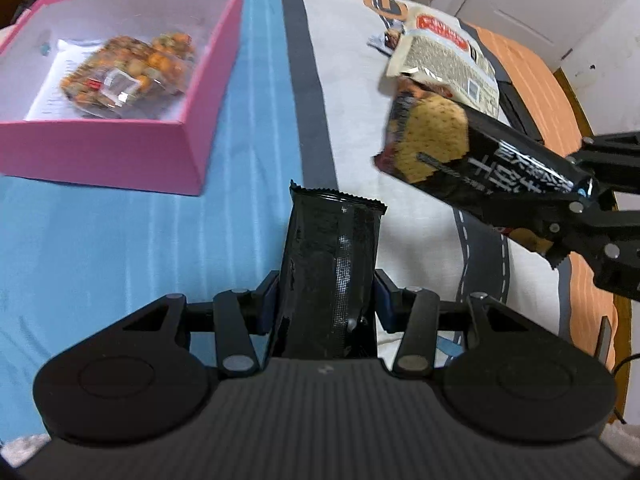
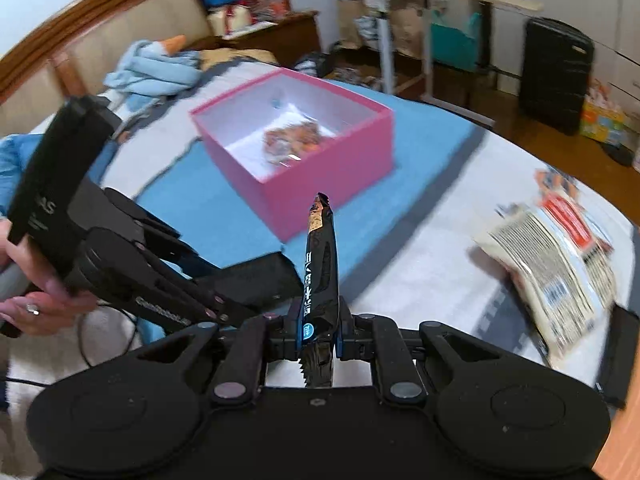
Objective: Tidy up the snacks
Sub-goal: 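Carry the dark pack in each gripper over the pink box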
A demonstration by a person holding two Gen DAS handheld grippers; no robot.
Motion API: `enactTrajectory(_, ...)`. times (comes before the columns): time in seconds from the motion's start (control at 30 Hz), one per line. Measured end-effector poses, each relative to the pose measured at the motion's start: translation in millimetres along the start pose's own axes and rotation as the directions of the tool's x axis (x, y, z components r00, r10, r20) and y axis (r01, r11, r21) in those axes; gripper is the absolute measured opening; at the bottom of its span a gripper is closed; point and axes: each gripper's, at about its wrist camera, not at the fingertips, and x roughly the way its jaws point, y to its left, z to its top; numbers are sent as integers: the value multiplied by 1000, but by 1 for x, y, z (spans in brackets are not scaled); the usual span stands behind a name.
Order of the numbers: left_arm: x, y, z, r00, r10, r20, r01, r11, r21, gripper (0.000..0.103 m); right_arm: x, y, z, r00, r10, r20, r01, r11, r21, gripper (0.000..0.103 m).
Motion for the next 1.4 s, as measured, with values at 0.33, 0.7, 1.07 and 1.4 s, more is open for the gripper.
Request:
enactTrajectory(0.33, -67, 37, 22, 991, 105, 87, -106, 994, 10, 46, 10, 23, 70, 989, 76, 123, -65, 994, -89, 17)
enactTrajectory(0.7, -106, 103, 83, 963, 212, 164, -197, 975, -103, 46, 69, 43, 142, 992, 60, 115, -34, 976, -215, 17)
enactTrajectory(1.07, -42, 177, 152, 938, 281, 201, -229, 942, -247, 46, 145, 26, 185, 993, -30, 117, 62, 956, -286, 17)
enactTrajectory(1.4, 19, 218, 184, 916, 366, 161, -324, 915, -240, 46, 200, 15, 194, 995, -43, 89, 73, 928, -365, 17)
